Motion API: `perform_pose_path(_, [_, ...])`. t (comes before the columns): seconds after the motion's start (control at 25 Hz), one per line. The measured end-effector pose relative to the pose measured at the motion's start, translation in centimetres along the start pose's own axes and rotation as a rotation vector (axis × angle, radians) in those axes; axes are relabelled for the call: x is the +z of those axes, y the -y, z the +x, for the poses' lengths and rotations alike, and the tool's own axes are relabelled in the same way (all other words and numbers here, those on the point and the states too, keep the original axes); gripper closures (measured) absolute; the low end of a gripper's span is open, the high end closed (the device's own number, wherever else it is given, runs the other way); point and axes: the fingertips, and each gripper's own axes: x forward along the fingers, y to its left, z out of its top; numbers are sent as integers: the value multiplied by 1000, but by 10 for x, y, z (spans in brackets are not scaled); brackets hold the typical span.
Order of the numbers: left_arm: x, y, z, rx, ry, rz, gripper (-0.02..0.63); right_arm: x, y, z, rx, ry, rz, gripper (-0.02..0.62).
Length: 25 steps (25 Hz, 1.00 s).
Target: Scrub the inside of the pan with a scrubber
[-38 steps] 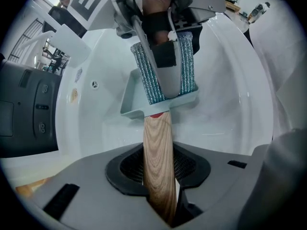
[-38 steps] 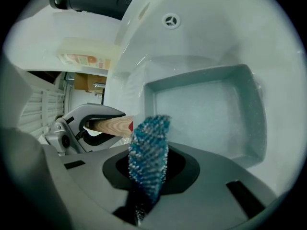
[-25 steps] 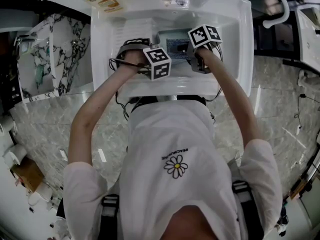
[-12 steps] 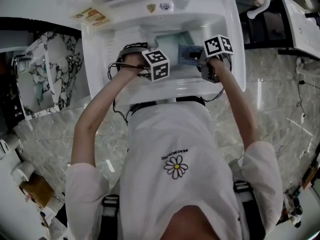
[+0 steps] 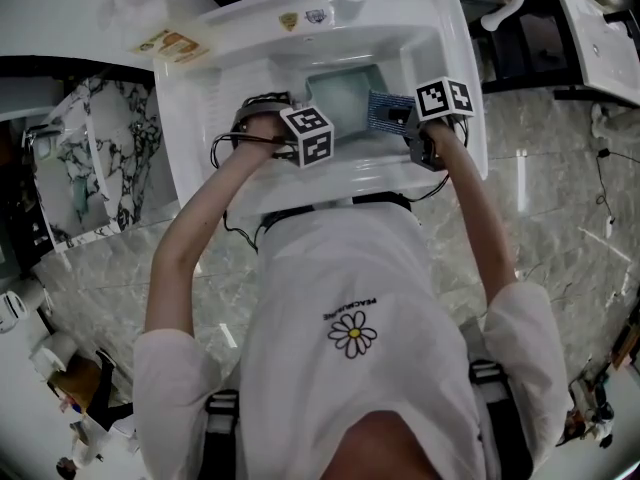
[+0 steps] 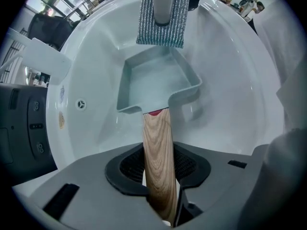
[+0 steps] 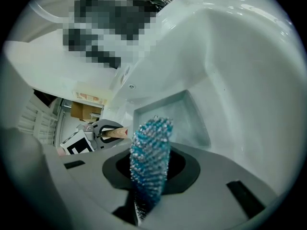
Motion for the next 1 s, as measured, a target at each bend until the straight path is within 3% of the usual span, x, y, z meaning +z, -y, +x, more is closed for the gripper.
perform_pose_path(0.48, [15,2,23,9,-5,-22,469,-1,2,-3,7,22,14,537])
perform_pose_path(0.6, [16,-4,24,40,0,-24,405,-2,-1,-2,14,17,8,537])
perform_pose_path(0.72, [14,-11,25,24,7,-78,347,-2,-3,-1,16,13,7,537])
perform_pose_path(0.84, [13,-14,23,17,5,-116,324,-3,-4,-2,20,13,8,537])
perform_pose_path(1.0, [13,-14,21,45,6,-95,294,-3,-4,-3,26,17,9,538])
